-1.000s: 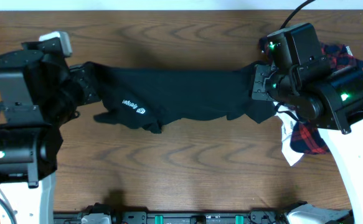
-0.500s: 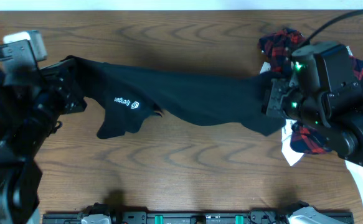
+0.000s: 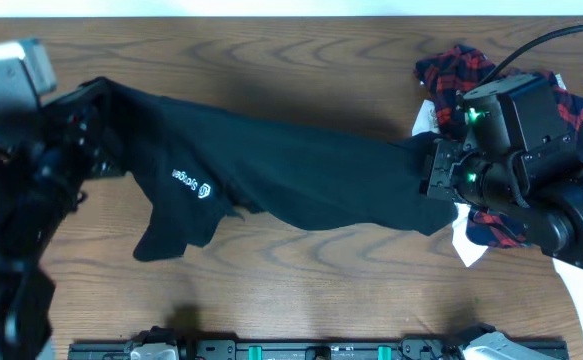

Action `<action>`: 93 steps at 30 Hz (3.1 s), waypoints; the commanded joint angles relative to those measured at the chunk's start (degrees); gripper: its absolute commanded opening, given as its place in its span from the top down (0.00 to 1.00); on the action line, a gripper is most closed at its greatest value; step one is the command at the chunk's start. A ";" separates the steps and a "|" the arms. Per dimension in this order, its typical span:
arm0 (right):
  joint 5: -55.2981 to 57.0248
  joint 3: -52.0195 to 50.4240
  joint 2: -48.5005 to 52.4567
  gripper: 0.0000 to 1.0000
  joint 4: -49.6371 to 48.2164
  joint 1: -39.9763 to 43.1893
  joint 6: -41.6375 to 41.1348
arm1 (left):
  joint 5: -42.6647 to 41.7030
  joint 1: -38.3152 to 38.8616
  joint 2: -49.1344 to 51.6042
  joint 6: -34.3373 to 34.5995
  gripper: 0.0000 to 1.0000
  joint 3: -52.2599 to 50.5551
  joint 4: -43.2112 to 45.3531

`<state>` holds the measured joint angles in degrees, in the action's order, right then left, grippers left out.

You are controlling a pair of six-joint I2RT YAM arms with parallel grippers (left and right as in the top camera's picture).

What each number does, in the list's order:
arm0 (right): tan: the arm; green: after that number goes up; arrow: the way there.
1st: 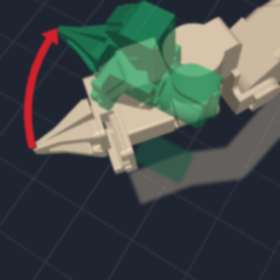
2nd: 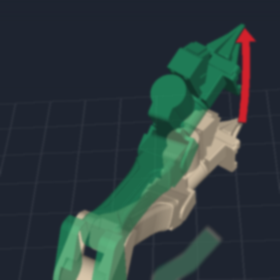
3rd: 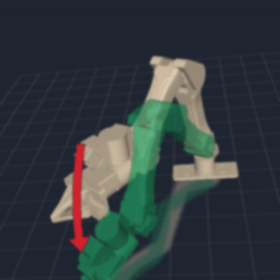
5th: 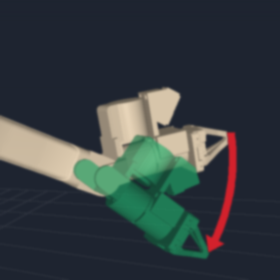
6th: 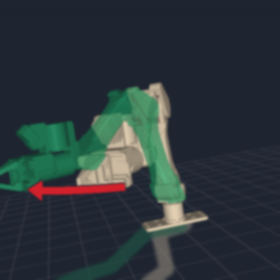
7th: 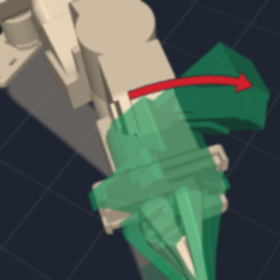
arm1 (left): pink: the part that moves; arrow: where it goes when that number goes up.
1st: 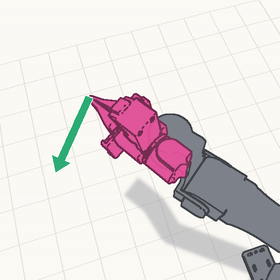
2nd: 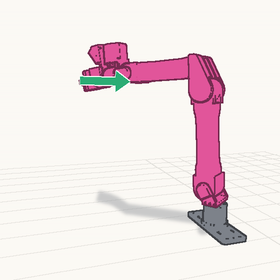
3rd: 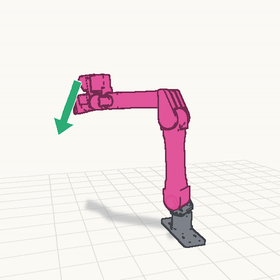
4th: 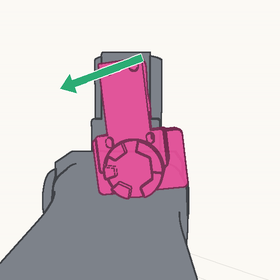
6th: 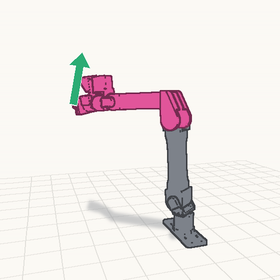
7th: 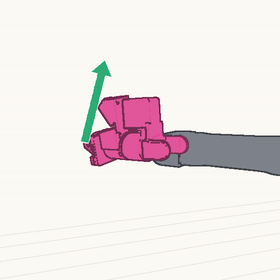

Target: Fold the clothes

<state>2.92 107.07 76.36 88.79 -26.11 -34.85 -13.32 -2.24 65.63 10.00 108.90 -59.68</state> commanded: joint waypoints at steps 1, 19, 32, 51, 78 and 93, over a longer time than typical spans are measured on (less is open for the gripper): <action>5.64 0.07 0.55 0.99 0.55 0.17 -1.16 | 4.17 -0.85 2.32 -1.44 0.94 0.96 1.31; 5.20 0.07 -1.62 0.99 0.59 -2.14 -2.49 | 6.54 -0.85 -8.61 -2.47 0.94 0.96 1.73; 7.19 0.07 -4.04 0.99 1.60 -2.60 -6.32 | 6.51 -0.85 -9.97 -2.45 0.94 0.96 1.86; 6.10 0.07 -8.63 0.99 2.93 -4.72 -9.27 | 6.49 -0.85 -12.57 -2.25 0.94 7.37 -0.52; 15.74 -0.48 9.68 0.99 0.92 -2.23 -9.49 | 2.16 -0.79 14.78 -1.42 0.94 3.32 2.34; 12.94 -11.21 22.32 0.99 -10.10 2.73 -8.02 | 2.23 6.40 33.03 -2.93 0.94 3.32 6.60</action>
<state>13.91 97.80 97.67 80.03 -24.82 -43.40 -12.86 3.40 96.47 8.54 112.20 -54.06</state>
